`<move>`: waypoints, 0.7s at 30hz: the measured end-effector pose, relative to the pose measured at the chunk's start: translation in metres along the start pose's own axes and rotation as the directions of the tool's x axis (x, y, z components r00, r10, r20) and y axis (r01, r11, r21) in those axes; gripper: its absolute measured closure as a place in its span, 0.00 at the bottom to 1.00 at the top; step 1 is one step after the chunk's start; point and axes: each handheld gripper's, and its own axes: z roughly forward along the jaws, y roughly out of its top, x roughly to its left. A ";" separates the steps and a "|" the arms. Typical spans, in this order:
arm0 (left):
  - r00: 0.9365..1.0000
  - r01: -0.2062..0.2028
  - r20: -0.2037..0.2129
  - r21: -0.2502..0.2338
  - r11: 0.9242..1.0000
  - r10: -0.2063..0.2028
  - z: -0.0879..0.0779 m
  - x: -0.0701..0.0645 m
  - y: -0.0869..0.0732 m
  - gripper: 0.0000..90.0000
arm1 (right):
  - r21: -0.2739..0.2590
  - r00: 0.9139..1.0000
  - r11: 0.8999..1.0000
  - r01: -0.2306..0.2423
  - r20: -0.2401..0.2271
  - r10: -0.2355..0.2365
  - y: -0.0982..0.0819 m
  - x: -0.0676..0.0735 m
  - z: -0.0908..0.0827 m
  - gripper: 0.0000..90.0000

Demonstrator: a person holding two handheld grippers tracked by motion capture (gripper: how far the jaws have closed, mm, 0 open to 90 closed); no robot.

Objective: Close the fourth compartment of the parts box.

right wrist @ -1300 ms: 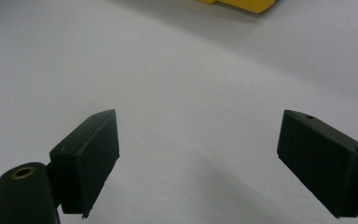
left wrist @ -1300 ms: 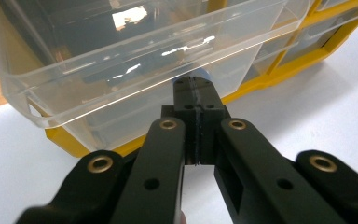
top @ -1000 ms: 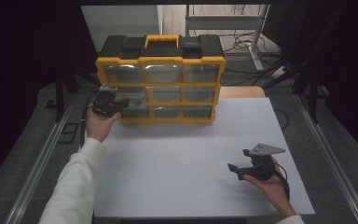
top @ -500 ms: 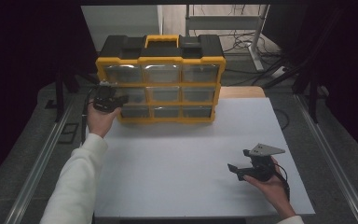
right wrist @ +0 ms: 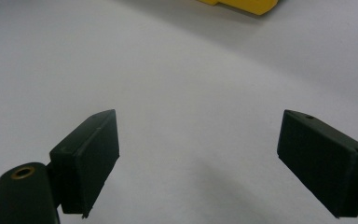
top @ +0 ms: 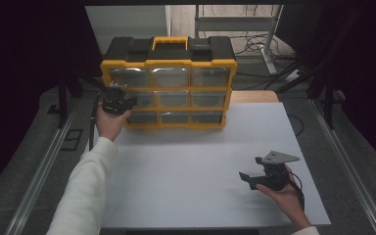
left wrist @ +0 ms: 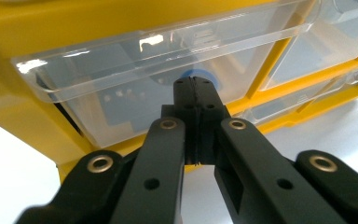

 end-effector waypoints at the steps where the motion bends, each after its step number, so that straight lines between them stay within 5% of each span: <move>1: 1.000 0.002 0.001 -0.001 1.000 -0.002 0.000 0.000 0.000 1.00 | 0.000 1.000 1.000 0.000 0.000 0.000 0.000 0.000 0.000 0.15; 6: 1.000 -0.001 0.020 0.003 1.000 0.001 -0.004 0.000 -0.005 1.00 | 0.001 1.000 1.000 0.001 -0.001 -0.001 0.000 0.000 0.000 0.15; 15: 0.997 -0.040 0.066 -0.027 0.999 0.041 -0.035 -0.009 -0.030 0.98 | 0.000 1.000 1.000 0.001 -0.001 -0.001 0.000 0.001 -0.001 0.15; 17: 0.995 -0.053 0.079 -0.024 0.998 0.054 -0.042 -0.015 -0.040 0.89 | -0.003 1.000 1.000 0.001 0.001 -0.001 0.000 0.001 -0.001 0.15; 21: 0.988 -0.080 0.129 -0.033 0.996 0.084 -0.052 -0.028 -0.059 0.53 | -0.001 1.000 1.000 -0.001 0.001 0.001 0.001 0.000 -0.001 0.15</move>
